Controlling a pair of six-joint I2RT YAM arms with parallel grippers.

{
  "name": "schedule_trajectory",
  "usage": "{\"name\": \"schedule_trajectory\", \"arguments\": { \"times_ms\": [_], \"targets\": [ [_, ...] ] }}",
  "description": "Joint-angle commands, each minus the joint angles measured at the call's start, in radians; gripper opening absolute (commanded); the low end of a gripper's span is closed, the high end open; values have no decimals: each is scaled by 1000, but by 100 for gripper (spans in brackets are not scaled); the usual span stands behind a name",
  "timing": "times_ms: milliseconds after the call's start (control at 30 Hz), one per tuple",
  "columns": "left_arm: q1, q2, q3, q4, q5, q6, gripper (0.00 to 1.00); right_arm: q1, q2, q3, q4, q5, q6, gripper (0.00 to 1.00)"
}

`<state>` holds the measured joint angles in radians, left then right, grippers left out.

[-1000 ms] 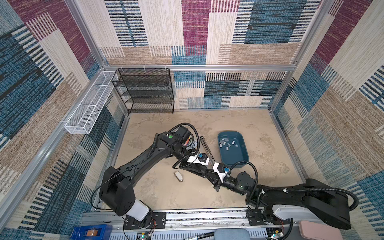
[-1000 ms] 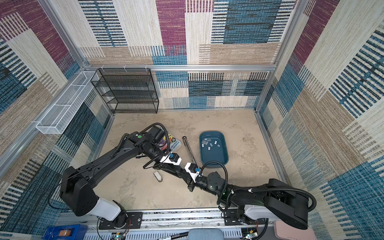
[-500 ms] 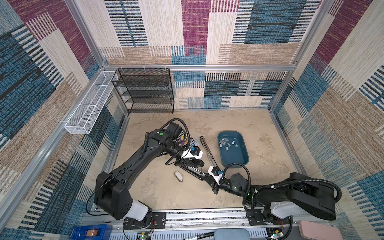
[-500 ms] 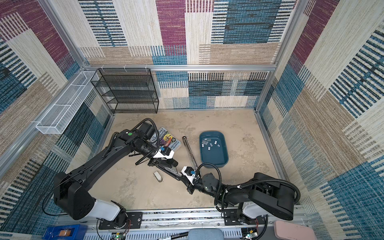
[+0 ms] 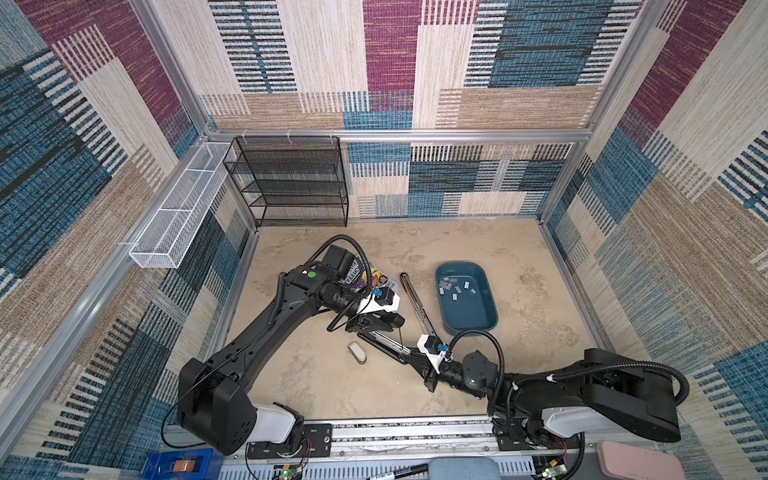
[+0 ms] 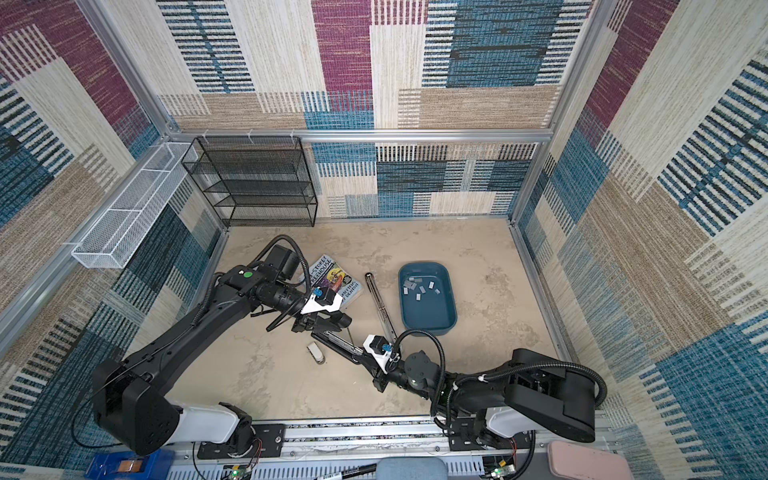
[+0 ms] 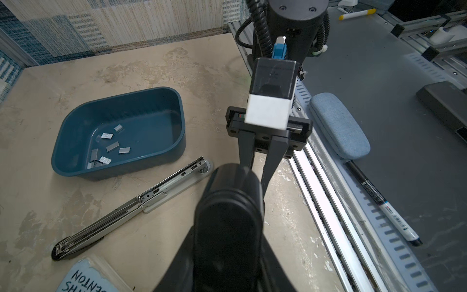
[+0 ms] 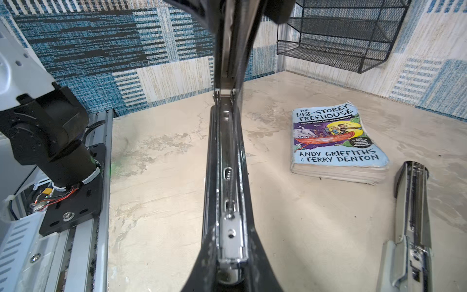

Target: Load the staples into the stapler

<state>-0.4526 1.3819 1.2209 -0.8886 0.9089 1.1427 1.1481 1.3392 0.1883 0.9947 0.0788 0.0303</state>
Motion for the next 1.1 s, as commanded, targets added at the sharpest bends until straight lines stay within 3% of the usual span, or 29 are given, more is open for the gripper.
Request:
{"name": "schedule_trajectory", "arguments": {
  "times_ms": [0, 167, 333, 500, 767, 1067],
  "targets": [
    [4, -49, -50, 323, -150, -132, 32, 17, -16, 8, -46, -7, 23, 0],
    [-7, -121, -149, 482, -233, -171, 41, 48, -25, 26, -56, 16, 64, 0],
    [-12, -138, -174, 526, -294, -182, 44, 74, -15, 47, -66, 54, 82, 0],
    [-15, -124, -175, 540, -321, -190, 42, 78, -42, 41, -76, 82, 100, 0],
    [-17, -115, -170, 566, -427, -218, 25, 85, -46, 33, -91, 141, 136, 0],
    [-15, -83, -169, 618, -536, -278, 32, 100, -19, -3, -73, 178, 154, 0]
  ]
}}
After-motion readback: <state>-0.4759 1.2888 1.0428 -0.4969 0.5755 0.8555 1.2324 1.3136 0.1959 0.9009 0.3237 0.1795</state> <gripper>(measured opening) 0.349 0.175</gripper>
